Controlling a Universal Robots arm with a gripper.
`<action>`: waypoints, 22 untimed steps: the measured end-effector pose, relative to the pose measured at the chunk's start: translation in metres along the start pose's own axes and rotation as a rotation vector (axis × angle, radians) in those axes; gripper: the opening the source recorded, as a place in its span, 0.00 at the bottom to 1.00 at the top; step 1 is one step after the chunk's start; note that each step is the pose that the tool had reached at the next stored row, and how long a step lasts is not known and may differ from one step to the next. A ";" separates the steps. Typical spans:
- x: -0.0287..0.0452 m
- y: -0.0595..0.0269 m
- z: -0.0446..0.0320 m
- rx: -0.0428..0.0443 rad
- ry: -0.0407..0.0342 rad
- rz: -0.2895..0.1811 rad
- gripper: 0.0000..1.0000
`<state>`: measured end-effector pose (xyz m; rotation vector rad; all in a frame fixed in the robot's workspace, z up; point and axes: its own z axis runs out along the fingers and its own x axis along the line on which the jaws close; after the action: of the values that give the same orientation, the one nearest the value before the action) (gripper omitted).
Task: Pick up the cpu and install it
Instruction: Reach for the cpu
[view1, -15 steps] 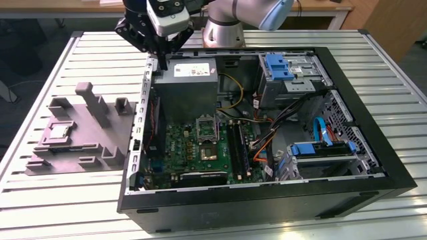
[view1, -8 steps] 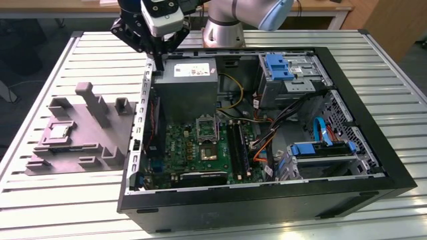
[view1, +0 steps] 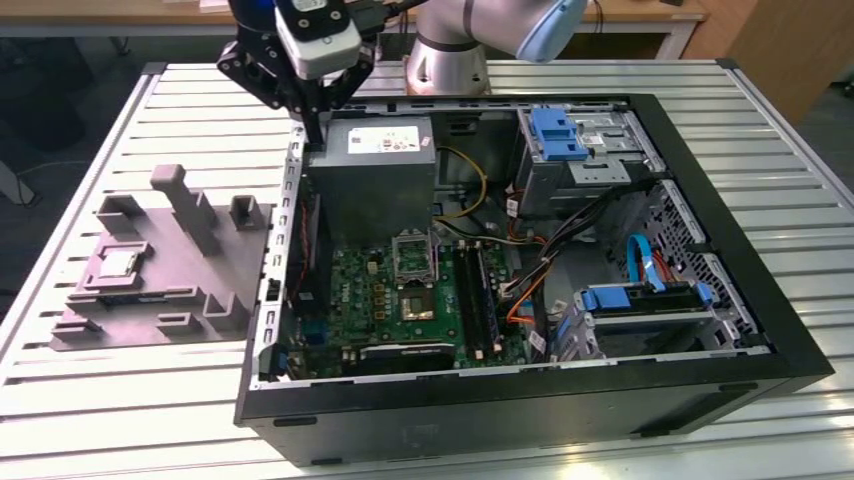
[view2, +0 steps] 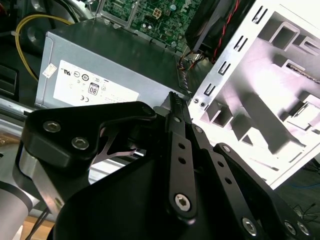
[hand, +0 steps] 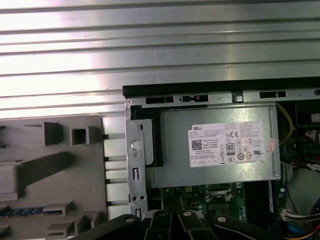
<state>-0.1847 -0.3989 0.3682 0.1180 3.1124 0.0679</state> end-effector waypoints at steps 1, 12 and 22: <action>0.0004 -0.0001 0.0001 0.0000 0.0000 0.000 0.11; 0.0064 -0.0006 0.0010 0.0002 0.0001 0.000 0.11; 0.0177 -0.0016 0.0055 0.0001 0.0001 0.000 0.11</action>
<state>-0.2023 -0.3989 0.3622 0.1179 3.1125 0.0677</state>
